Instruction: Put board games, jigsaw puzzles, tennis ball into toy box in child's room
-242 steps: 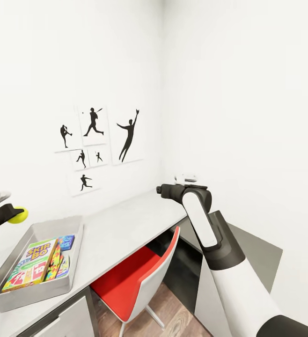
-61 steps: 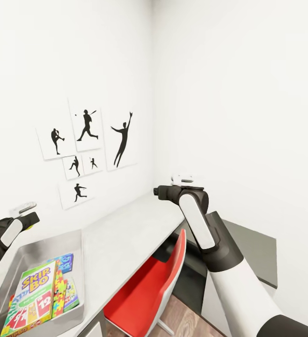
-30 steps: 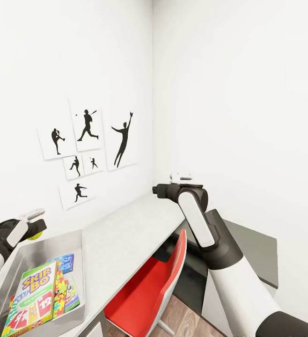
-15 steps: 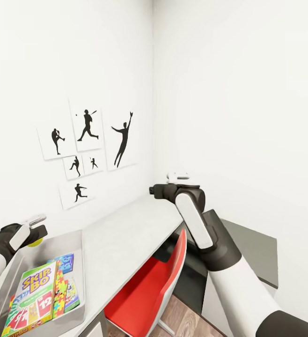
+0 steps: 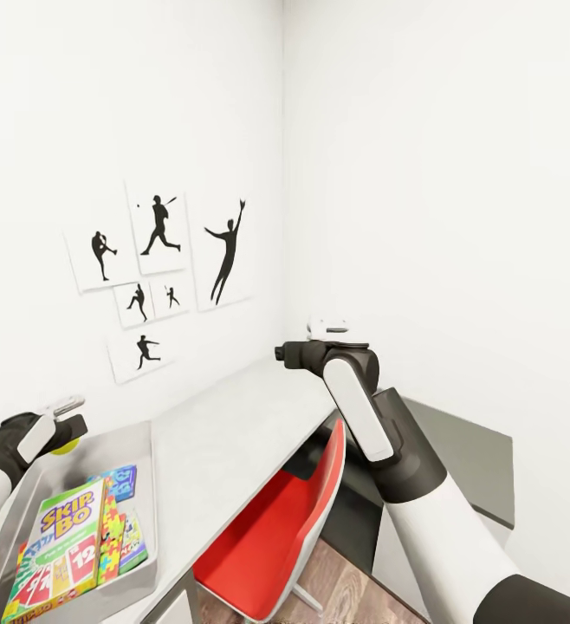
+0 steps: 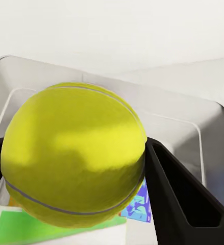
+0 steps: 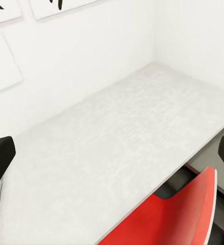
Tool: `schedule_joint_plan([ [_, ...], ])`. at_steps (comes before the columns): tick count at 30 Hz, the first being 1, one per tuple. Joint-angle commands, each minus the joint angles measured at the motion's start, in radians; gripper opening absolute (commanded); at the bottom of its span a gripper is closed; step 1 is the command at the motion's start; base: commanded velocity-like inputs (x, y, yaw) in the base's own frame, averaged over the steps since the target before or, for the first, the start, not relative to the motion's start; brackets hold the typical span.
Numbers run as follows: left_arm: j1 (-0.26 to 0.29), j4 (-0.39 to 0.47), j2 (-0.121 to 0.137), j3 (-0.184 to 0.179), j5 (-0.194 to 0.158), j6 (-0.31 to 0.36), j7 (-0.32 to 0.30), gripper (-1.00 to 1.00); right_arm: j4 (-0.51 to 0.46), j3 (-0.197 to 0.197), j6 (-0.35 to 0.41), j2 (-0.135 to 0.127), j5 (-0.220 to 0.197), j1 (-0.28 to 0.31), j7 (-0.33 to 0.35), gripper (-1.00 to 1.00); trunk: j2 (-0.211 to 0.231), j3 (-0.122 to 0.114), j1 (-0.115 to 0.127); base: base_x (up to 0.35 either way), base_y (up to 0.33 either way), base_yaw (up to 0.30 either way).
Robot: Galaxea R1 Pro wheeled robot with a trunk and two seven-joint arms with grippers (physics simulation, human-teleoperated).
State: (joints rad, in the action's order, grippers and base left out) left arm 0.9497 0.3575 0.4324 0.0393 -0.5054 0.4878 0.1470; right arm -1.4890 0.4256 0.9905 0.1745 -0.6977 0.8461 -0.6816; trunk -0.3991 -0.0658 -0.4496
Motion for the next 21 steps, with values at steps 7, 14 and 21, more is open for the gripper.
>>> schedule_joint_plan([
  [7, 0.017, 0.004, 0.002, 0.002, -0.007, -0.003, 0.005, -1.00, -0.001, 0.001, 0.003, 0.000, -0.009, 0.001, -0.010, 1.00, -0.001, 0.012, 0.000, 0.000, 0.000, 0.000],
  [14, 0.022, 0.000, 0.006, 0.002, -0.008, -0.016, 0.005, -1.00, -0.001, 0.002, 0.003, 0.000, -0.009, 0.001, -0.010, 1.00, -0.001, 0.023, 0.000, 0.000, 0.000, 0.000],
  [21, 0.022, -0.004, 0.006, 0.002, -0.007, -0.031, 0.005, -1.00, -0.001, 0.003, 0.004, 0.000, -0.009, 0.001, -0.010, 1.00, -0.001, 0.035, 0.000, 0.000, 0.000, 0.000],
])
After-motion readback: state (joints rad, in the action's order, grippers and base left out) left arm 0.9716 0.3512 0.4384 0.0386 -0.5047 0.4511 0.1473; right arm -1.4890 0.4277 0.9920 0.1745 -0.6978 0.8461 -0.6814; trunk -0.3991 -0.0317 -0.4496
